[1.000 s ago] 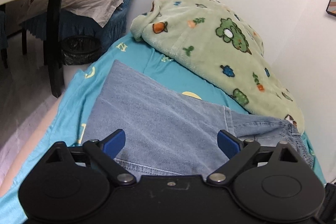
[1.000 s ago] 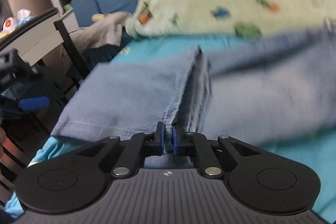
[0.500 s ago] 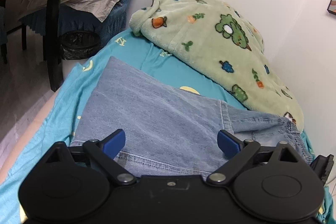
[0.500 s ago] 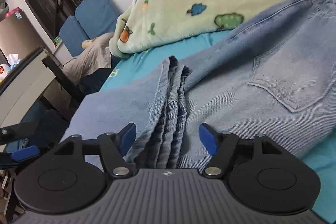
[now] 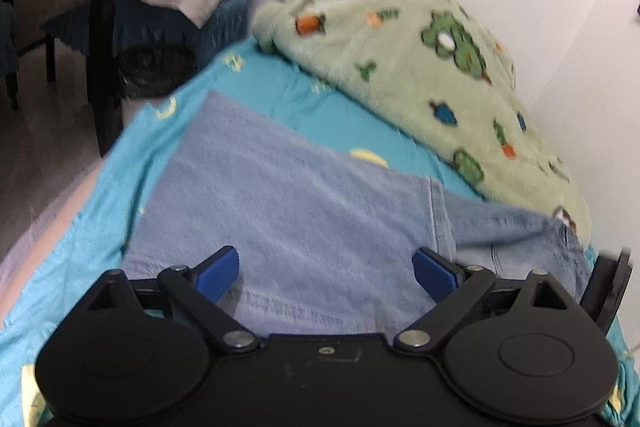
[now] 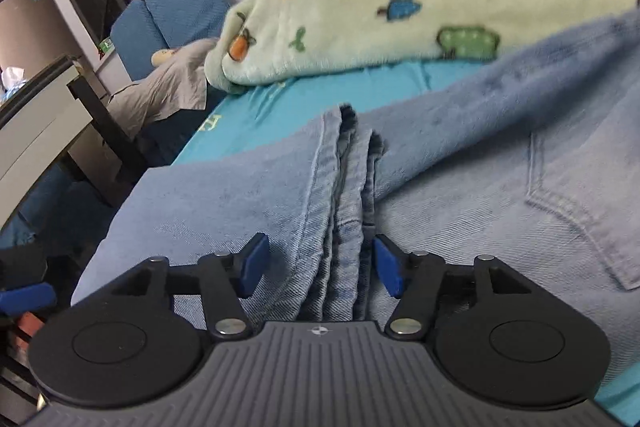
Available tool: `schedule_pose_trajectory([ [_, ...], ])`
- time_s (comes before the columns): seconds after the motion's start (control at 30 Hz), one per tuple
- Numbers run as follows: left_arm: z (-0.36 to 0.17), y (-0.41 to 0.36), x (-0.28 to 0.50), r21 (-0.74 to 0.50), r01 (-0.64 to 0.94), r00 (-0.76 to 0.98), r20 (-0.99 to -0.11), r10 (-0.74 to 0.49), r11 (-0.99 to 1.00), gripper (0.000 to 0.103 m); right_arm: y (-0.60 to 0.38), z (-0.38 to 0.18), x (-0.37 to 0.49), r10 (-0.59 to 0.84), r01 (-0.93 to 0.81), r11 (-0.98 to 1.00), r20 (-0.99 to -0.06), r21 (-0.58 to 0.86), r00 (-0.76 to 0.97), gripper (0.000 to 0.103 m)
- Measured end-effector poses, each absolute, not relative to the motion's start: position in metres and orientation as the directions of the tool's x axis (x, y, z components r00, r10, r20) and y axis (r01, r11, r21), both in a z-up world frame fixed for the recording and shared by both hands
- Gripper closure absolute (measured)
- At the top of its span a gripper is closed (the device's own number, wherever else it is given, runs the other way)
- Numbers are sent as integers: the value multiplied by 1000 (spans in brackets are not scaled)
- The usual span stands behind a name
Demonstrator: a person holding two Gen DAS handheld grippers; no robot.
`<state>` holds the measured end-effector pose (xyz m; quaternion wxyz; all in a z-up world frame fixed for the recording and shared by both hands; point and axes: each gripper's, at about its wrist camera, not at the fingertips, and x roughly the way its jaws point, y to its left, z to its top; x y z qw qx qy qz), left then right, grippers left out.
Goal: Fold clothes
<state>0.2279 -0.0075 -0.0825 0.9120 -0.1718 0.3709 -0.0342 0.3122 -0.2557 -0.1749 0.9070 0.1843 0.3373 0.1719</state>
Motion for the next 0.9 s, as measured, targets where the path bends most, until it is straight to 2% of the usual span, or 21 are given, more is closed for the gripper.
schedule_pose_trajectory([
  [0.03,-84,-8,228,-347,-56,713,-670,-206,936,9,-255,-172,314,450,-193,866,-549,461,704,52],
  [0.07,-86,-9,227,-351,-53,710,-672,-212,935,9,-254,-169,316,466,-201,857,-549,474,694,66],
  [0.1,-87,-11,227,-347,-52,709,-673,-210,936,9,-253,-167,317,480,-208,849,-545,485,688,72],
  [0.3,-90,-7,229,-343,-76,718,-671,-188,936,9,-257,-151,315,456,-195,850,-497,490,738,81],
  [0.5,-91,-11,230,-331,-66,712,-677,-188,941,9,-282,-116,310,384,-170,868,-415,466,825,81],
  [0.6,-93,-20,231,-286,-57,705,-690,-164,957,9,-300,-121,314,342,-122,880,-435,458,833,81],
  [0.73,-97,-25,233,-265,-44,701,-695,-160,963,9,-317,-164,324,345,-51,873,-540,486,768,79],
  [0.8,-96,-27,234,-258,-35,701,-695,-160,966,9,-321,-168,324,360,-45,860,-542,508,759,78],
  [0.83,-95,-28,234,-253,-31,704,-692,-159,967,9,-323,-170,323,368,-44,854,-541,519,756,74],
  [0.9,-93,-29,232,-239,-23,711,-686,-152,971,9,-327,-159,319,349,-34,867,-558,497,753,58],
])
